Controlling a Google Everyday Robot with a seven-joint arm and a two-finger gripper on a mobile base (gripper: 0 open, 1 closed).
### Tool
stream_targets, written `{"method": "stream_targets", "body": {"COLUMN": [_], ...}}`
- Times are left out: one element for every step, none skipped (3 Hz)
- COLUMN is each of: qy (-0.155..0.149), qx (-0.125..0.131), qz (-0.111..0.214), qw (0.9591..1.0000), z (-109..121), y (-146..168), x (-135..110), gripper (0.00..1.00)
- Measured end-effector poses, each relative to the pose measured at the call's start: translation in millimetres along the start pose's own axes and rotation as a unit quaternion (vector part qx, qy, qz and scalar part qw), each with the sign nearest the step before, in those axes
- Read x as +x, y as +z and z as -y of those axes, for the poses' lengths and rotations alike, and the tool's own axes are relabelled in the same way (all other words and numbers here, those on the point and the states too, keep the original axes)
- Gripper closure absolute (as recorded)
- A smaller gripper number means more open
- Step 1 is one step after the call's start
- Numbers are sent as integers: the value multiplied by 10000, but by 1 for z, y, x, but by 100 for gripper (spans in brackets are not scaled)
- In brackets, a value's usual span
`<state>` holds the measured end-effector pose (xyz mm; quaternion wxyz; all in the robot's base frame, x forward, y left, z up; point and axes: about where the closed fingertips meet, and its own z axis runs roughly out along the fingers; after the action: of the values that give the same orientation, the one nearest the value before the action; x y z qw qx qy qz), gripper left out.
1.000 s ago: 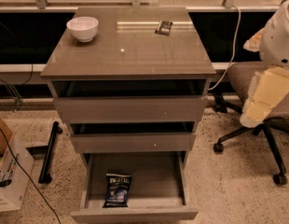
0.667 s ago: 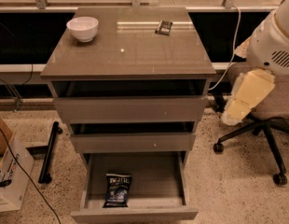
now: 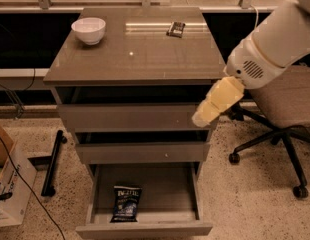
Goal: Pick blue chip bag from bottom drawer and place on counter
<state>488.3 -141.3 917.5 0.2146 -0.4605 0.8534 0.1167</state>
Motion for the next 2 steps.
{"method": "stream_targets", "body": {"qy": [482, 879], "qx": [-294, -566], "qz": [248, 447], "qw": [9981, 9935], "z": [0, -3], "y": [42, 86], "x": [-15, -26], "gripper": [0, 0]}}
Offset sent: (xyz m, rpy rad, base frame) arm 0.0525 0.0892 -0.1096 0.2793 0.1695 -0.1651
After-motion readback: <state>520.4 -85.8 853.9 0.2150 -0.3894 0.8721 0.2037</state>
